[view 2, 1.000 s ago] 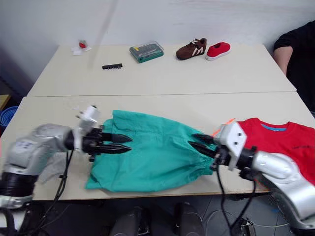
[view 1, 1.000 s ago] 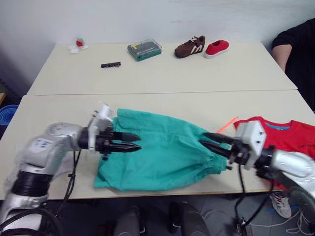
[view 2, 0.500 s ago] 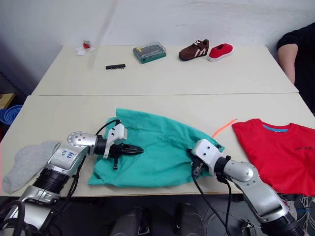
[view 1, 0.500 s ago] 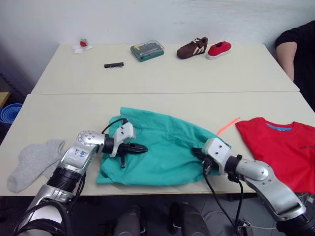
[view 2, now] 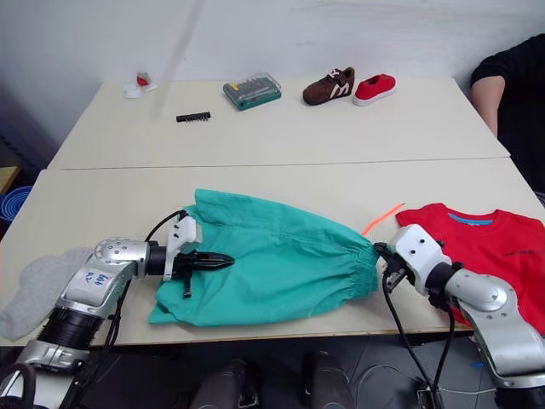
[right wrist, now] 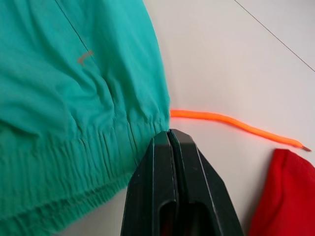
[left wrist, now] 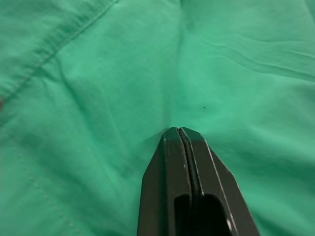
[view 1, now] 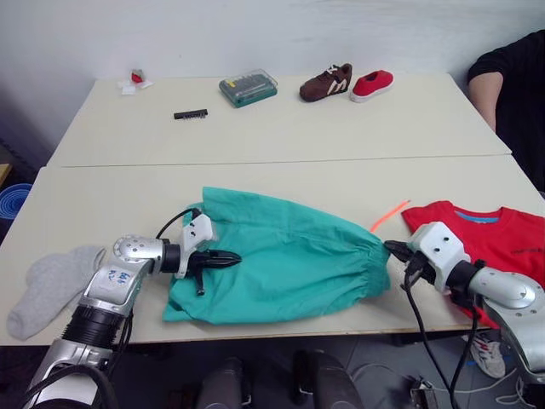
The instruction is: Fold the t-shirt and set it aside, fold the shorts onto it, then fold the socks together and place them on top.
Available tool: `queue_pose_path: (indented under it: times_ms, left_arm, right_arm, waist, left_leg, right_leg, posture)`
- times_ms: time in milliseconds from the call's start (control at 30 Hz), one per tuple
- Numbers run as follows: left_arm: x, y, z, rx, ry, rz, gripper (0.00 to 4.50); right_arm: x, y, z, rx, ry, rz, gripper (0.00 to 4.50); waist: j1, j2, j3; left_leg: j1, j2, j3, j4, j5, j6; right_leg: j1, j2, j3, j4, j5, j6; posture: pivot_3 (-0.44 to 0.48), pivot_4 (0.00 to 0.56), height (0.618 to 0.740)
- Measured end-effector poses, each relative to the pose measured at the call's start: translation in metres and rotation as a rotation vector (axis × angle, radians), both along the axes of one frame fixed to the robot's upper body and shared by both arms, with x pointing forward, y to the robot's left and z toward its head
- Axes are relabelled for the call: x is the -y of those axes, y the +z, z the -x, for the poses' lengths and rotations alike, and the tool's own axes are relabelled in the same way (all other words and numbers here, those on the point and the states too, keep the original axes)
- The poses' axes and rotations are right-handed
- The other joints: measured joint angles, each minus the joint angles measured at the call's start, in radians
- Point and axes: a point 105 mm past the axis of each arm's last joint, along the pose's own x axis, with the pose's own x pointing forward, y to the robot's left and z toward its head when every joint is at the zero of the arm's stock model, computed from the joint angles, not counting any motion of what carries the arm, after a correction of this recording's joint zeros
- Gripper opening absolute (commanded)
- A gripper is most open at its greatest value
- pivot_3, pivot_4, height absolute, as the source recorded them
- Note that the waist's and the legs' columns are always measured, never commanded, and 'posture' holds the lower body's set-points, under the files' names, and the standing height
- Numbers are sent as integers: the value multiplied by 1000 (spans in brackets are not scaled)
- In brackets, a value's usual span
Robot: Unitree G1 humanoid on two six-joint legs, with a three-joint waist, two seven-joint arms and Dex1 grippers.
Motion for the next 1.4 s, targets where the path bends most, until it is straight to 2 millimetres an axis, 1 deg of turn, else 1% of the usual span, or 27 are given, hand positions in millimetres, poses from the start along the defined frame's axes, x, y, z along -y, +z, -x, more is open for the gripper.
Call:
queue_pose_path:
  times_ms: [33, 100, 133, 167, 200, 233, 300, 367, 467, 500, 567, 633, 700, 733, 833, 900, 967, 1000, 1067, 1133, 1167, 1233, 1267, 1333, 1367, 1400]
  left_arm:
    - [2, 5, 3, -29, -7, 33, 14]
    - [9, 22, 4, -31, -40, 80, 14]
    - [12, 31, 1, -7, -53, 85, 14]
    - [13, 37, -1, 14, -61, 82, 14]
    - [15, 42, -4, 38, -67, 73, 14]
    - [19, 44, -8, 56, -72, 61, 14]
    - [30, 40, -18, 73, -68, 40, 14]
    - [35, 31, -31, 75, -35, 3, 14]
    - [30, 16, -51, 70, 47, -49, 14]
    - [28, 15, -59, 82, 72, -55, 14]
    - [26, 19, -74, 136, 106, -71, 14]
    - [15, 22, -90, 183, 170, -95, 14]
    - [-1, 24, -100, 208, 232, -105, 14]
    - [-9, 25, -102, 216, 254, -105, 14]
    - [-19, 27, -106, 221, 286, -95, 14]
    - [-23, 29, -104, 208, 278, -80, 14]
    - [-27, 34, -100, 179, 269, -33, 14]
    - [-25, 39, -94, 164, 242, 7, 14]
    - [-16, 51, -79, 134, 156, 86, 14]
    - [-6, 67, -57, 103, 30, 130, 14]
    - [-4, 73, -47, 85, -15, 137, 14]
    - [0, 78, -29, 55, -88, 126, 14]
    - [3, 75, -18, 37, -135, 109, 14]
    - [13, 63, -3, -2, -203, 75, 14]
    - [20, 55, 2, -20, -228, 61, 14]
    - [25, 49, 3, -22, -236, 51, 14]
  right_arm:
    - [-12, 9, 1, 14, 35, -48, 0]
    - [-35, 29, 6, 56, 118, -107, 0]
    - [-44, 35, 8, 68, 152, -116, 0]
    - [-51, 36, 11, 70, 177, -114, 0]
    - [-58, 32, 13, 53, 200, -104, 0]
    - [-63, 23, 15, 25, 214, -89, 0]
    - [-71, 3, 17, -28, 228, -55, 0]
    - [-70, -13, 15, -63, 218, -13, 0]
    - [-62, -30, 15, -106, 177, 25, 0]
    - [-60, -35, 16, -115, 168, 34, 0]
    - [-57, -41, 20, -120, 166, 54, 0]
    - [-54, -46, 28, -129, 168, 76, 0]
    - [-48, -46, 36, -132, 160, 84, 0]
    - [-45, -46, 39, -132, 158, 88, 0]
    - [-37, -45, 45, -131, 141, 96, 0]
    - [-34, -40, 48, -113, 126, 85, 0]
    - [-33, -28, 47, -68, 102, 50, 0]
    - [-34, -19, 48, -45, 93, 17, 0]
    - [-37, -4, 52, -18, 90, -41, 0]
    - [-40, 10, 61, -13, 100, -84, 0]
    - [-40, 14, 66, -22, 103, -95, 0]
    - [-38, 10, 75, -74, 109, -88, 0]
    - [-36, 4, 80, -115, 111, -73, 0]
    - [-32, -9, 86, -186, 111, -51, 0]
    - [-32, -13, 87, -205, 110, -44, 0]
    - [-31, -17, 86, -216, 107, -36, 0]
  waist:
    - [1, 0, 1]
    - [4, 0, 1]
    - [8, -1, 1]
    - [12, -1, 1]
    - [16, -1, 1]
    - [19, -1, 1]
    - [23, -1, 1]
    - [23, -1, 1]
    - [23, -1, 1]
    - [22, -1, 1]
    - [24, -1, 1]
    - [25, -1, 1]
    - [22, -1, 1]
    - [19, -2, 1]
    - [19, -2, 0]
    - [19, -2, 1]
    - [16, -2, 1]
    - [14, -2, 1]
    - [10, -2, 1]
    - [7, -2, 1]
    - [7, -2, 1]
    - [7, -2, 1]
    - [7, -2, 1]
    - [9, -2, 1]
    - [9, -2, 1]
    - [10, -2, 1]
  left_leg:
    - [-1, 0, 0, 0, 0, 0]
    - [-1, 0, -1, 0, 1, 0]
    - [-2, 0, -2, 0, 1, 0]
    - [-2, -1, -2, 0, 0, 0]
    - [-1, -1, -2, 0, -2, -3]
    - [-2, -1, -2, 0, -3, -4]
    - [-3, -3, -1, 0, -2, 0]
    - [-5, -3, 0, 1, -1, 4]
    - [-7, -4, 0, 1, -1, 6]
    - [-7, -4, 0, 1, -1, 6]
    - [-7, -4, -1, 2, -1, 6]
    - [-7, -4, -2, 2, -1, 6]
    - [-5, -3, -2, 2, -3, 10]
    - [-4, -3, -2, 1, -3, 10]
    - [-3, -3, -2, 1, -3, 10]
    - [-4, -3, -2, 1, -2, 6]
    - [-6, -3, -2, 1, -1, 6]
    - [-7, -3, -2, 1, -1, 5]
    - [-8, -3, -3, 1, -1, 5]
    - [-9, -3, -4, 2, -1, 5]
    - [-8, -3, -5, 2, -1, 4]
    - [-8, -3, -5, 2, -1, 5]
    - [-8, -4, -5, 2, -1, 5]
    - [-7, -4, -5, 2, -1, 5]
    - [-7, -4, -5, 2, -3, 5]
    - [-7, -4, -5, 2, -5, 6]
  right_leg:
    - [-1, 0, 0, 1, 0, 0]
    - [-1, 0, 0, 1, 0, 0]
    - [0, 0, -1, 0, 0, 0]
    - [0, 0, -1, -1, 0, 0]
    - [1, 0, -1, -2, 0, 0]
    - [1, 0, -1, -4, 1, 1]
    - [1, -1, -1, -5, 1, 3]
    - [0, -1, -1, -7, 2, 4]
    - [-2, -1, -1, -7, 3, 4]
    - [-2, -1, -2, -7, 3, 4]
    - [-1, -1, -3, -7, 3, 4]
    - [-1, -1, -4, -7, 3, 4]
    - [1, -1, -3, -7, 3, 4]
    - [1, -1, -3, -7, 3, 4]
    - [2, -1, -3, -7, 3, 4]
    - [1, -1, -3, -7, 3, 4]
    - [0, -1, -3, -7, 3, 4]
    - [-1, -1, -3, -7, 3, 4]
    - [-1, -1, -4, -7, 3, 4]
    - [-1, -1, -5, -7, 3, 4]
    - [-1, -1, -6, -7, 2, 4]
    - [0, -1, -6, -8, 2, 4]
    - [1, -1, -6, -8, 2, 4]
    - [2, -1, -5, -8, 2, 4]
    - [2, -1, -5, -9, 2, 4]
    - [2, -2, -5, -9, 2, 4]
  posture:
    - [0, 150, 740]
    - [0, 150, 740]
    - [0, 150, 740]
    - [0, 150, 740]
    - [0, 150, 740]
    - [0, 150, 740]
    - [0, 150, 740]
    - [0, 150, 740]
    - [0, 150, 740]
    - [0, 150, 740]
    - [0, 150, 740]
    - [0, 150, 740]
    - [0, 150, 740]
    - [0, 150, 740]
    - [0, 150, 740]
    - [0, 150, 740]
    - [0, 150, 740]
    - [0, 150, 740]
    - [0, 150, 740]
    - [0, 150, 740]
    - [0, 150, 740]
    - [0, 150, 740]
    - [0, 150, 740]
    - [0, 150, 740]
    - [0, 150, 740]
    - [0, 150, 740]
